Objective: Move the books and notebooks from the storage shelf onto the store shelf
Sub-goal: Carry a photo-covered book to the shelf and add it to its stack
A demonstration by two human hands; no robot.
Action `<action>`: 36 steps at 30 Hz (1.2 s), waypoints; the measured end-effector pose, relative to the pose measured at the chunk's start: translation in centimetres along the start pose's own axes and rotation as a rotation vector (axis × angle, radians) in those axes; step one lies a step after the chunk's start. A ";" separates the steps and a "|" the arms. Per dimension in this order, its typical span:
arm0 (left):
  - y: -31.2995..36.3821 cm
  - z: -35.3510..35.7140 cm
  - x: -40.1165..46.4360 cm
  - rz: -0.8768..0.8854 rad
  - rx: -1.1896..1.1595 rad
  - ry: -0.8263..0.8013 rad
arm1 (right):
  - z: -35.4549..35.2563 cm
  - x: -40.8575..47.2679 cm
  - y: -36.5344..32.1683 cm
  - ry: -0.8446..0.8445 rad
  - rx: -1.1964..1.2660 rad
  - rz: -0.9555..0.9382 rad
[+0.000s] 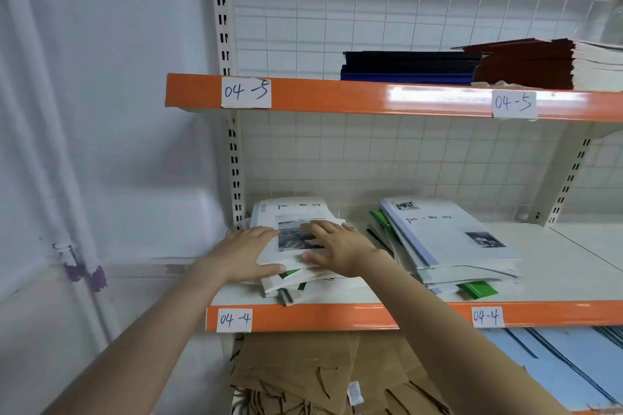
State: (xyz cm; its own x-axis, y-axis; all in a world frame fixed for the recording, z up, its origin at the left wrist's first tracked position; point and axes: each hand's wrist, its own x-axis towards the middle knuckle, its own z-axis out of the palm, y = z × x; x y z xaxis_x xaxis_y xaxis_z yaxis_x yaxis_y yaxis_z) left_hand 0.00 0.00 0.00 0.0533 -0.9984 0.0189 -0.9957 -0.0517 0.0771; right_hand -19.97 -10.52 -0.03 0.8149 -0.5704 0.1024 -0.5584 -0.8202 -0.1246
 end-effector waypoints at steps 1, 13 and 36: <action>0.1 -0.2 0.0 -0.003 -0.004 -0.030 | 0.0 0.1 0.0 0.010 0.010 -0.001; -0.7 1.2 2.0 -0.192 -0.129 -0.126 | 1.9 2.5 0.4 -0.007 0.028 -0.004; 0.7 0.3 4.4 -0.521 -0.981 0.348 | 1.4 1.3 1.2 0.091 0.345 0.189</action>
State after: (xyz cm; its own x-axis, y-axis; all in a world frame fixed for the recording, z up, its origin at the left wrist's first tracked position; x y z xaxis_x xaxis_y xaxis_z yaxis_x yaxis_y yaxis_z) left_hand -0.52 -4.47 -0.11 0.6084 -0.7934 0.0183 -0.3686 -0.2620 0.8919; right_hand -19.33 -12.20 -1.47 0.6769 -0.7243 0.1308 -0.6000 -0.6460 -0.4719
